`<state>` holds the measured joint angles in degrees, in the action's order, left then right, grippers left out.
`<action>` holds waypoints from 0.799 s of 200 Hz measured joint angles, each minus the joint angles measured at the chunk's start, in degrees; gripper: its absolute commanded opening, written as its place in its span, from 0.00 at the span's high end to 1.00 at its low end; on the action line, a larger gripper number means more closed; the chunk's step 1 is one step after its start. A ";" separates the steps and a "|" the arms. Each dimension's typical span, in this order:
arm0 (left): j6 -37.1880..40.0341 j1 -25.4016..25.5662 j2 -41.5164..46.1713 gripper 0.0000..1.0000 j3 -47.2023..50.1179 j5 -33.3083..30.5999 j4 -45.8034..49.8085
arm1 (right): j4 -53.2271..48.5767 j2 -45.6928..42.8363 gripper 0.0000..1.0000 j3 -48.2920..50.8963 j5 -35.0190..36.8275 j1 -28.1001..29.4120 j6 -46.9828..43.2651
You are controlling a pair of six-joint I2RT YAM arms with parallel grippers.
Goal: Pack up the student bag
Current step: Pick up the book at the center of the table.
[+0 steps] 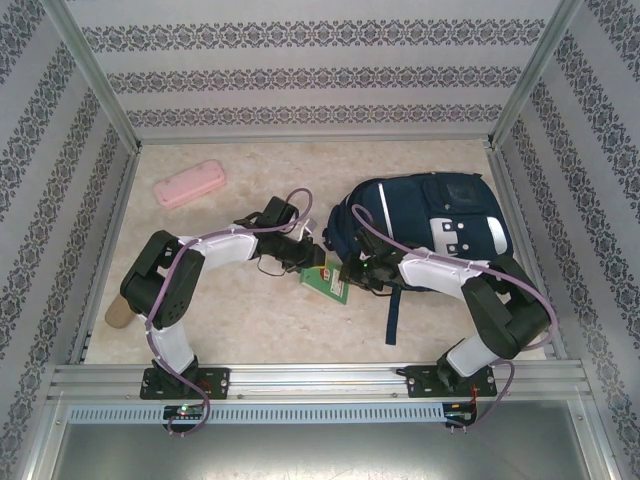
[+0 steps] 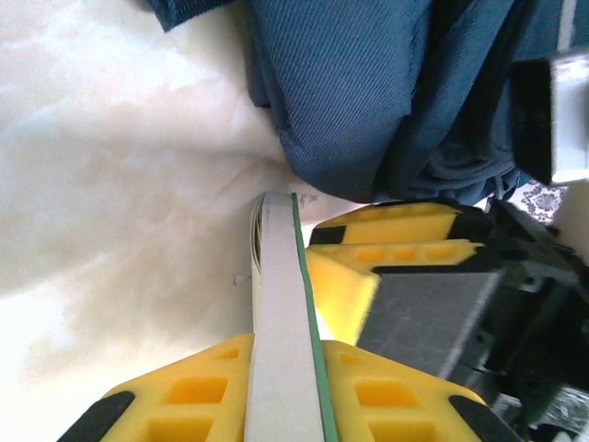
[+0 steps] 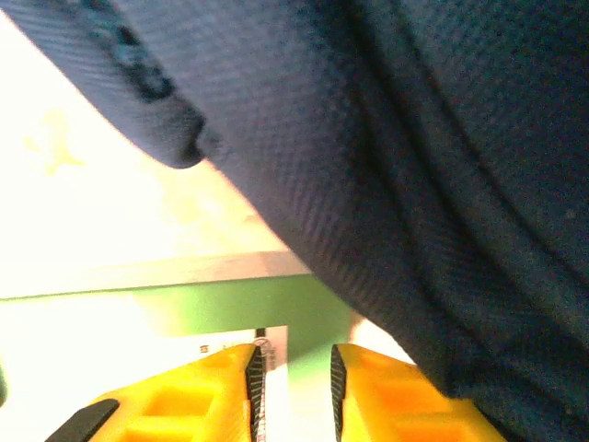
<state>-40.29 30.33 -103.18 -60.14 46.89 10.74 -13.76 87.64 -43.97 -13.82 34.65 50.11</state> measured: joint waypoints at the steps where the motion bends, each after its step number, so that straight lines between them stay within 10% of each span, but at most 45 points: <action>1: 0.00 0.00 0.02 1.00 0.00 0.00 0.02 | -0.15 -0.09 0.66 -0.09 0.00 0.00 -0.07; 81: 0.63 -3.58 7.74 1.00 0.00 -1.55 2.16 | -16.74 -8.04 0.45 -19.58 12.55 -3.13 -15.39; 160: -0.46 -5.86 15.23 1.00 3.54 -4.09 2.14 | -24.59 8.72 0.47 -29.86 18.12 -9.38 -26.82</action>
<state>-40.75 24.47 -87.94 -56.60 42.81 12.88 -38.35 96.36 -73.82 4.29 25.28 23.29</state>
